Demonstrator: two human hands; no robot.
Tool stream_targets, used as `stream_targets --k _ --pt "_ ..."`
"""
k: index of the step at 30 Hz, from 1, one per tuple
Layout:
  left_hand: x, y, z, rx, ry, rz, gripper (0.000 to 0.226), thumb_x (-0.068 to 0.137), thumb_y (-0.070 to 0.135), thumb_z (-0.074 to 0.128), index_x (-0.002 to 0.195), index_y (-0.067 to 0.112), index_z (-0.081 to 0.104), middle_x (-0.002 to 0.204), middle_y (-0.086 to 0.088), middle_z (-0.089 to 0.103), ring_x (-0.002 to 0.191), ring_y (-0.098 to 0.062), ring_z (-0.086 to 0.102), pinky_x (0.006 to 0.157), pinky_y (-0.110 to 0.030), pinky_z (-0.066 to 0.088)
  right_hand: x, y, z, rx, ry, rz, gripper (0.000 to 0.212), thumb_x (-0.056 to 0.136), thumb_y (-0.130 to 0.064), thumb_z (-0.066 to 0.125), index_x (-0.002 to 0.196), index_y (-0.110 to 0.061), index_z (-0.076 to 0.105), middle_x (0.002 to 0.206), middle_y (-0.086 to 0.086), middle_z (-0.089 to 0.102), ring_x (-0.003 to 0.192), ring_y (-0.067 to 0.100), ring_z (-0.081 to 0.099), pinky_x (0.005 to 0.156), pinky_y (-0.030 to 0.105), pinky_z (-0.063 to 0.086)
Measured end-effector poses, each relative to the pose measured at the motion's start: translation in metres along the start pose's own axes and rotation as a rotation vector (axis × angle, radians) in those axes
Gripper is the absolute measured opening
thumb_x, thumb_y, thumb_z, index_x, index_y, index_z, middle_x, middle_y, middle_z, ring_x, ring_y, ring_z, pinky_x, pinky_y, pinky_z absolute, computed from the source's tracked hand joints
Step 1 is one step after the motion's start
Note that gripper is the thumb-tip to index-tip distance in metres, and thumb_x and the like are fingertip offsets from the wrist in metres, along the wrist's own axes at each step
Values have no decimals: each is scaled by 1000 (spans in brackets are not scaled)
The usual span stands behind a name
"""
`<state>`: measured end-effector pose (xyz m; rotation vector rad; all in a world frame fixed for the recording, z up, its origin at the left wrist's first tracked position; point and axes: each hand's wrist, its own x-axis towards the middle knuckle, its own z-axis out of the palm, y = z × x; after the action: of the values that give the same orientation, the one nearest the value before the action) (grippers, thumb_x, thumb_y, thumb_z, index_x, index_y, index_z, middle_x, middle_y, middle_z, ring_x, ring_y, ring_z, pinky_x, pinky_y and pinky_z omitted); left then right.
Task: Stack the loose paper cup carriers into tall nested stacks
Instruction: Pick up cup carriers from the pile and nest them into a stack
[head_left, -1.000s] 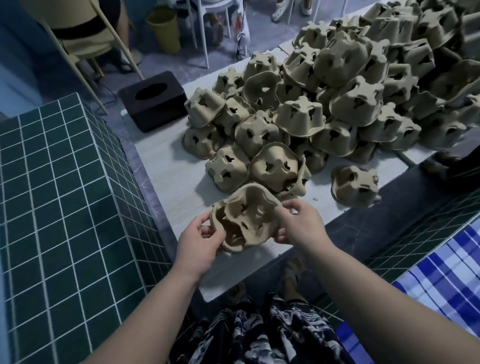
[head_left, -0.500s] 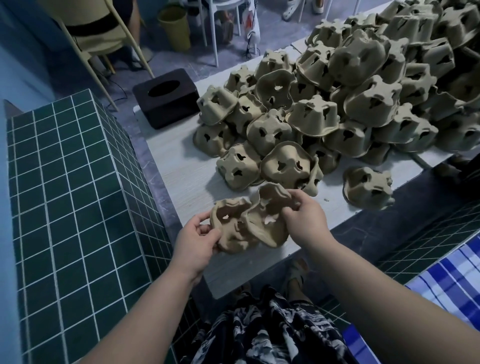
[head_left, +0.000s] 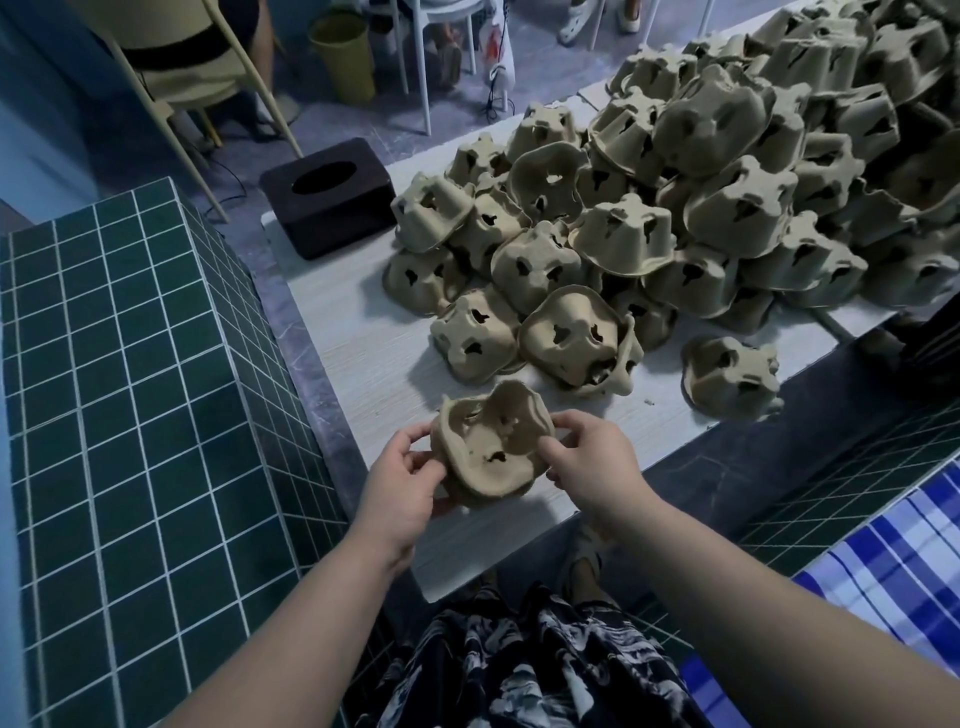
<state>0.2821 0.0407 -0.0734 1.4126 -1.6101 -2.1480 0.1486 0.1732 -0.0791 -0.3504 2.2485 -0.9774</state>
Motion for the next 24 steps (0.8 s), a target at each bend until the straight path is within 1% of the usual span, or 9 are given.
stream_targets --k 2,5,7,11,13,15,19,21,24 --pt "-1 -1 0 20 1 20 18 102 17 47 114 19 60 98 -12 72 82 -20 71 58 -31 57 0 2 1 -22 -20 -16 21 89 -25 56 105 -21 70 68 0 69 65 15 65 74 40 55" --pt "-3 -3 1 76 -2 36 35 100 43 43 118 17 60 104 -7 70 98 -21 64 66 -33 52 -3 3 2 -71 -27 -26 35 92 -42 52 87 -15 73 67 3 69 64 18 64 71 41 55" --pt "-3 -4 1 128 1 51 33 96 40 54 124 22 57 103 -5 70 98 -20 66 68 -35 53 -4 4 3 -164 -15 -48 41 93 -47 49 82 -15 73 71 1 69 70 18 63 72 39 54" --pt "1 -10 0 221 15 47 33 94 17 62 114 43 55 104 -8 70 94 -23 70 78 -43 60 0 9 4 -105 -46 -51 31 93 -43 54 112 -22 66 99 -5 70 92 13 63 84 37 52" --pt "0 -11 3 257 13 49 35 94 17 62 118 41 55 104 -9 69 96 -24 69 83 -50 59 0 13 2 -42 -75 -54 31 92 -36 56 119 -23 63 103 -4 69 94 13 64 85 39 53" --pt "-1 -14 6 330 12 75 39 95 19 61 130 34 53 105 -7 67 99 -24 66 83 -50 58 0 19 -2 -11 -82 -53 28 90 -29 60 118 -24 63 100 -4 70 90 13 65 82 39 55" --pt "-2 -14 20 563 -60 167 52 94 27 61 141 40 43 112 5 67 100 -17 64 88 -45 55 -3 34 -17 53 -41 -18 27 86 -27 66 113 -25 66 91 -6 70 83 12 66 78 40 56" --pt "-5 -12 33 663 -127 189 71 92 28 64 151 37 26 123 11 61 105 -13 60 91 -34 52 -3 42 -27 78 9 -1 28 84 -27 68 112 -25 67 86 -5 70 79 13 66 77 41 56" --pt "-11 -9 57 702 -223 224 98 84 25 76 154 38 8 123 20 51 113 -6 55 94 -22 44 -3 53 -46 109 88 15 29 84 -28 69 112 -25 67 83 -6 69 77 10 66 75 34 55"
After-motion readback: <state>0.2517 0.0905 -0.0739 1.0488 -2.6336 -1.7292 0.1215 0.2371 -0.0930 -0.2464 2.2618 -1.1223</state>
